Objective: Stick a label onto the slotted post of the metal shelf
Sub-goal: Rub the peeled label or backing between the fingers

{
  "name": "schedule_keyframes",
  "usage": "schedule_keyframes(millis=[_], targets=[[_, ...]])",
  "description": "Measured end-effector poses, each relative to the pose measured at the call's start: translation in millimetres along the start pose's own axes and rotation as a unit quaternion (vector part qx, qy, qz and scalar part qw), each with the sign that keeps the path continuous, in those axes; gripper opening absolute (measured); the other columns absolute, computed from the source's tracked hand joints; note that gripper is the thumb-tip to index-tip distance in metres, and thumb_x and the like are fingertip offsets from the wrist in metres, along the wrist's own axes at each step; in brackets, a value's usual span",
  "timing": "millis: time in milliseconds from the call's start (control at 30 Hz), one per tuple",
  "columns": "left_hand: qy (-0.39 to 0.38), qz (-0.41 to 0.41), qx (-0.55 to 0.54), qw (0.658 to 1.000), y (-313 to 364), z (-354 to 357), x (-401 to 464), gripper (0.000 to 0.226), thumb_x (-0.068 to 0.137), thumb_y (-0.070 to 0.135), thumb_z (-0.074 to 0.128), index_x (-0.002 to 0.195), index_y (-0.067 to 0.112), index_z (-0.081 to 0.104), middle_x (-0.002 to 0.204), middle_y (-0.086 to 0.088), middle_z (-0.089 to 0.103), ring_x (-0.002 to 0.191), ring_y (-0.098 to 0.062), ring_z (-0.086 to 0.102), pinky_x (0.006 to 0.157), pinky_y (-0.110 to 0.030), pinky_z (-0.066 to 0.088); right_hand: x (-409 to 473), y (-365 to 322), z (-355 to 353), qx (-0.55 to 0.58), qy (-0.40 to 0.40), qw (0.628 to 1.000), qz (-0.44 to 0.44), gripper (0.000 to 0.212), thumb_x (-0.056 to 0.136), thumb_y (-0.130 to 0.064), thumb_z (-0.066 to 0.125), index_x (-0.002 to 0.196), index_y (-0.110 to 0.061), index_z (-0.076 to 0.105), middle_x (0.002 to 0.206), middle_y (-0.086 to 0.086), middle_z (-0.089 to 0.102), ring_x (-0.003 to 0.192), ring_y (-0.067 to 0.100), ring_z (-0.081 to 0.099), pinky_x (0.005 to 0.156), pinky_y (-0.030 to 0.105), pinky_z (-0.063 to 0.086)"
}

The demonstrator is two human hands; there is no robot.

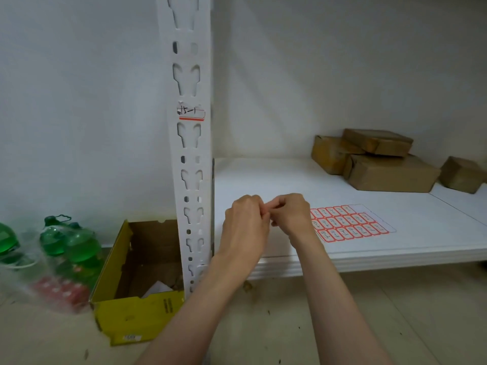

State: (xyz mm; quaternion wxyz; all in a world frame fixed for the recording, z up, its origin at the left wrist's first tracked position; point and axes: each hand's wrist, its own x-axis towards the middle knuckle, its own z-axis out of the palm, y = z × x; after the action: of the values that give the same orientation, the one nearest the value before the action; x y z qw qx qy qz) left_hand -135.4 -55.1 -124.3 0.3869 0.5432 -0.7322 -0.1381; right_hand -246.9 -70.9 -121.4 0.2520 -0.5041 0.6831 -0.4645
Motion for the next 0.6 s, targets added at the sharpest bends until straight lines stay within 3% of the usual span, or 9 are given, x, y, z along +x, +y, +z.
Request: schedule_keyframes(millis=[133, 267, 433, 600], targets=[[-0.033, -0.013, 0.018, 0.999, -9.3, 4.3, 2.4, 0.011, 0.090, 0.006, 0.065, 0.082, 0.010, 0.071, 0.090, -0.002, 0.062, 0.081, -0.020, 0.064, 0.073, -0.033, 0.056, 5.6, 12.0, 0.5, -0.042, -0.010, 0.999, 0.013, 0.006, 0.076, 0.006, 0.075, 0.079, 0.002, 0.074, 0.069, -0.002, 0.068, 0.064, 0.006, 0.062, 0.060, 0.020, 0.046], [-0.061, -0.038, 0.009, 0.997, -16.4, 5.9, 4.3, 0.015, 0.084, -0.001, 0.064, 0.072, 0.008, 0.067, 0.080, -0.004, 0.066, 0.074, -0.020, 0.064, 0.070, -0.035, 0.057, 9.4, 16.0, -1.1, -0.039, -0.005, 0.999, 0.022, 0.014, 0.077, -0.009, 0.085, 0.080, -0.004, 0.073, 0.069, -0.003, 0.066, 0.062, 0.006, 0.058, 0.059, 0.020, 0.042], [-0.063, -0.055, 0.001, 0.997, -23.7, 15.2, 5.9, 0.030, 0.084, 0.000, 0.066, 0.065, 0.019, 0.053, 0.075, -0.001, 0.062, 0.071, -0.018, 0.062, 0.068, -0.036, 0.057, 12.6, 17.9, 0.3, -0.043, -0.006, 0.998, 0.038, 0.017, 0.083, 0.001, 0.074, 0.073, -0.011, 0.077, 0.066, -0.002, 0.069, 0.060, 0.012, 0.063, 0.067, 0.030, 0.059], [-0.058, -0.064, -0.024, 0.996, -26.4, 21.8, 10.6, 0.031, 0.082, 0.009, 0.077, 0.068, 0.019, 0.052, 0.075, -0.001, 0.061, 0.071, -0.020, 0.060, 0.068, -0.038, 0.056, 13.7, 19.6, 2.4, -0.031, 0.016, 0.999, 0.040, 0.011, 0.080, 0.004, 0.066, 0.078, 0.004, 0.076, 0.075, 0.019, 0.074, 0.057, 0.020, 0.067, 0.069, 0.037, 0.062]])
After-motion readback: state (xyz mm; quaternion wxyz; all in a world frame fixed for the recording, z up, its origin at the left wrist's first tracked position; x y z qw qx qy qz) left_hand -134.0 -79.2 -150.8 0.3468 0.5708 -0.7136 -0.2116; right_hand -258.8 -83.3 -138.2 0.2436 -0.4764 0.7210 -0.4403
